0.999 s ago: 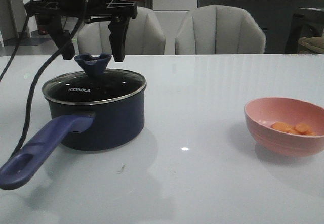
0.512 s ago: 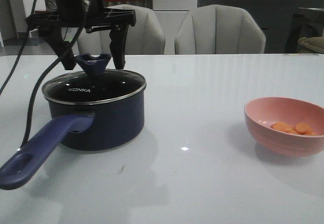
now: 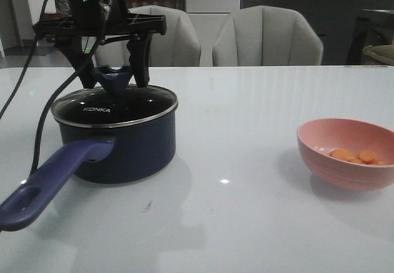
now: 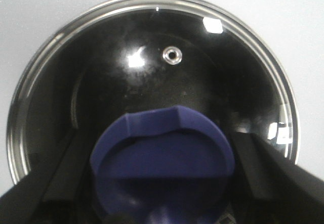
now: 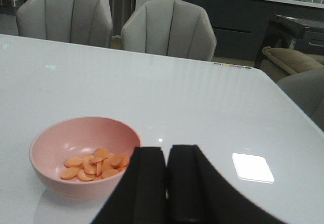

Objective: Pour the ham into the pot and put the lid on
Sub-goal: 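Lift the glass lid off the pot with the left gripper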

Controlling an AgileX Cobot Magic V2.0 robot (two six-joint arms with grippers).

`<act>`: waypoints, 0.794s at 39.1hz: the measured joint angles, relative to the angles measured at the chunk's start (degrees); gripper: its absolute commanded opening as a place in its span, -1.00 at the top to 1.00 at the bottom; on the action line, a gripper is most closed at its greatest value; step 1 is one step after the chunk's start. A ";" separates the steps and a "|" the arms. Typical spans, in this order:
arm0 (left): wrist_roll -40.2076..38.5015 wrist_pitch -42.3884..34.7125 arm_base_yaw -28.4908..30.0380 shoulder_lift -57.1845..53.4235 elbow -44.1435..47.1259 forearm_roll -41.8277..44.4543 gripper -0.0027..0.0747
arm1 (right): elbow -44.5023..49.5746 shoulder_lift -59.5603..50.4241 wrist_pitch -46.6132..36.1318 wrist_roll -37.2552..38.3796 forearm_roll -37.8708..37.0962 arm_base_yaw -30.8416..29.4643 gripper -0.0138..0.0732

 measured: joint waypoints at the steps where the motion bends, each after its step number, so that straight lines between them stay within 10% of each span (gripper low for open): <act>1: 0.00 0.00 0.00 0.00 0.00 0.00 -0.03 | 0.00 0.00 0.00 0.00 0.00 0.00 0.35; 31: 4.50 6.07 1.62 0.43 -7.93 0.79 -0.03 | 0.00 0.00 0.00 0.00 0.00 0.00 0.35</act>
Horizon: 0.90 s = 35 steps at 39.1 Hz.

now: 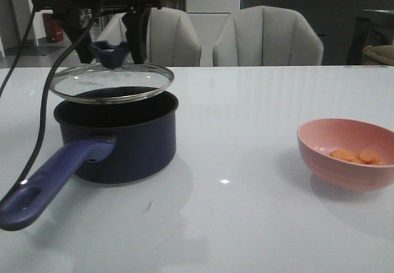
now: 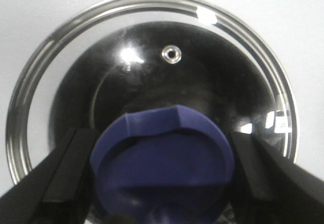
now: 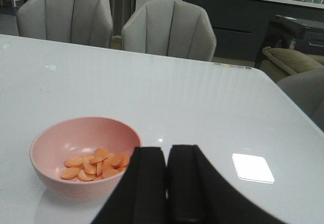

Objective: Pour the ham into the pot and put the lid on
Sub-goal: 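Lift the glass lid off the pot with the left gripper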

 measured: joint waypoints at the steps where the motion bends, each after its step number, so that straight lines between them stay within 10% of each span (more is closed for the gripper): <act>1: 0.42 0.00 0.37 -0.12 0.00 0.00 -0.03 | 0.00 0.00 0.00 0.00 0.00 0.00 0.35; 35: 12.10 -11.06 30.28 -15.00 28.51 -6.30 -0.03 | 0.00 0.00 0.00 0.00 0.00 0.00 0.35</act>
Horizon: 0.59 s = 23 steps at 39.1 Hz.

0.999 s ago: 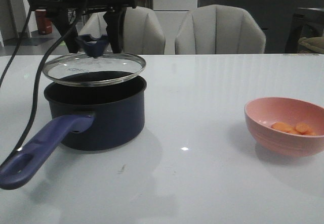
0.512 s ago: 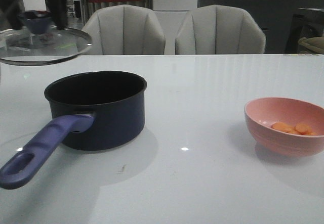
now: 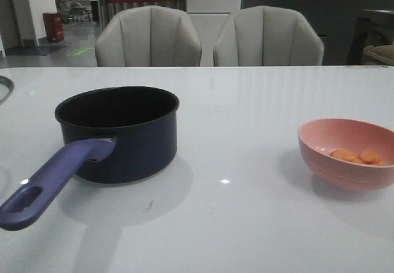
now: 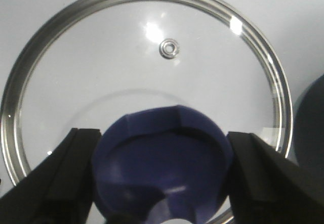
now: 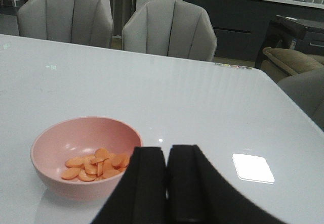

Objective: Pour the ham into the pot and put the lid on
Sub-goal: 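Lift the glass lid off the pot with the left gripper, then set the glass lid on the table beside the pot, release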

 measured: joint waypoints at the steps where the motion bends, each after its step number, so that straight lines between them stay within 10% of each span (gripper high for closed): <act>1: 0.14 -1.11 0.11 0.00 0.94 0.00 -0.03 | 0.00 0.00 0.00 0.00 0.00 0.00 0.35; 23: 2.77 -14.57 0.32 7.85 9.14 -1.63 -0.08 | 0.00 0.00 0.00 0.00 0.00 0.00 0.35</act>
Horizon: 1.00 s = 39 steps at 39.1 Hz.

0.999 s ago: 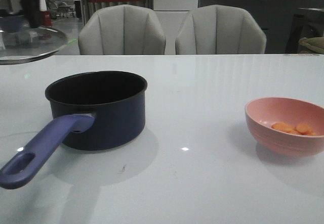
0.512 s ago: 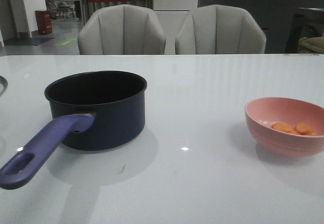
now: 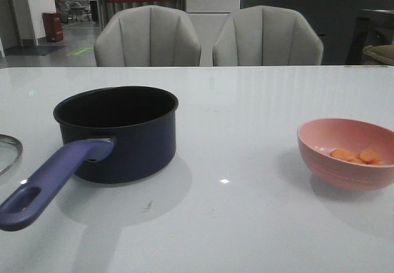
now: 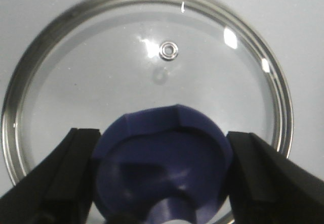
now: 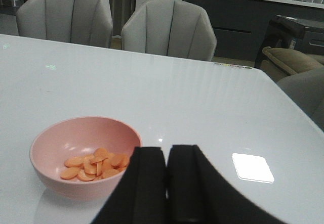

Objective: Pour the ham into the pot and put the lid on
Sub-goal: 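Set the glass lid on the table beside the pot, release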

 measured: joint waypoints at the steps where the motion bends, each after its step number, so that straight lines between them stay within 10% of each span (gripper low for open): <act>1: 0.00 -0.13 0.00 0.11 0.00 -0.25 -0.12 | 0.00 0.00 0.00 0.00 0.00 0.00 0.35; 10: 0.15 0.52 0.00 0.57 -0.10 0.56 -0.68 | 0.00 0.00 0.00 0.00 0.00 0.00 0.35; 39: 0.17 7.00 -4.23 -19.36 -2.61 7.13 -0.69 | 0.00 0.00 0.00 0.00 0.00 0.00 0.35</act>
